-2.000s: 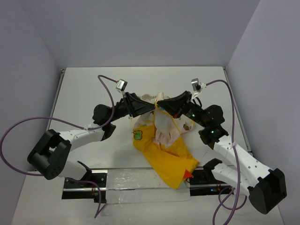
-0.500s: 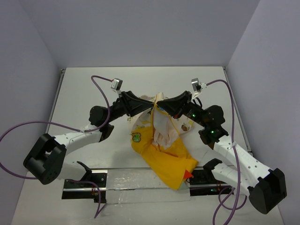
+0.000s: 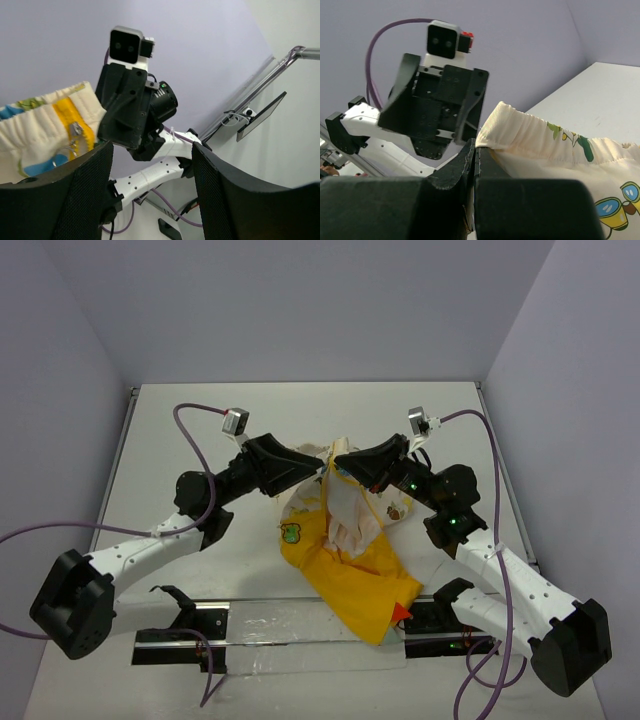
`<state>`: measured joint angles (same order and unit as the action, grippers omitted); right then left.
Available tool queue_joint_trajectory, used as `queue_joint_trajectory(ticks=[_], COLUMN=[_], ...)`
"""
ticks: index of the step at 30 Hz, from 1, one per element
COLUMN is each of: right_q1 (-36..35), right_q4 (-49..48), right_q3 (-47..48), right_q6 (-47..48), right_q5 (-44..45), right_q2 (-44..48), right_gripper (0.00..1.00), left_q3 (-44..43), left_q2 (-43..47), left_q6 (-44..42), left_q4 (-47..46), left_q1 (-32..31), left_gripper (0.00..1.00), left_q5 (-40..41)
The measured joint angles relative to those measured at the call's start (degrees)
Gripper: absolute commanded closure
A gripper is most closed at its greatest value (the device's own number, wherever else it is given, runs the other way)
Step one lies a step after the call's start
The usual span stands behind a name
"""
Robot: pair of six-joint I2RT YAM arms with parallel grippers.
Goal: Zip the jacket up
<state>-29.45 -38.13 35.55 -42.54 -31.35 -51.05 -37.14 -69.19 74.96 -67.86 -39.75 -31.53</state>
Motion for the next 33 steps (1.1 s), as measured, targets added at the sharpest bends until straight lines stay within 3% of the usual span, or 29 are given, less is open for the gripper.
queue_joint_trajectory(ticks=[6, 11, 19, 26, 33], right_q1=[0.0, 0.3, 2.7, 3.6, 3.7], right_q4=[0.0, 0.0, -6.5, -27.7, -32.2], right_q3=[0.0, 0.0, -0.2, 0.2, 4.2], right_q6=[0.0, 0.7, 2.9, -14.4, -30.4], right_q5=[0.0, -1.9, -19.2, -34.1, -38.3], right_q2=[-0.1, -0.1, -2.9, -17.0, -26.1], right_gripper=[1.00, 1.00, 1.00, 1.00, 1.00], left_q3=[-0.7, -1.3, -1.0, 3.6, 7.6], left_q2=[5.7, 9.2, 13.4, 22.0, 22.2], left_q6=[-7.3, -12.7, -15.7, -16.8, -17.6], left_q4=[11.4, 23.8, 32.9, 37.4, 36.8], left_q1=[-2.2, -2.2, -2.2, -2.2, -2.1], left_gripper=[0.30, 0.29, 0.28, 0.29, 0.34], left_q5=[1.2, 7.5, 11.4, 11.2, 6.1])
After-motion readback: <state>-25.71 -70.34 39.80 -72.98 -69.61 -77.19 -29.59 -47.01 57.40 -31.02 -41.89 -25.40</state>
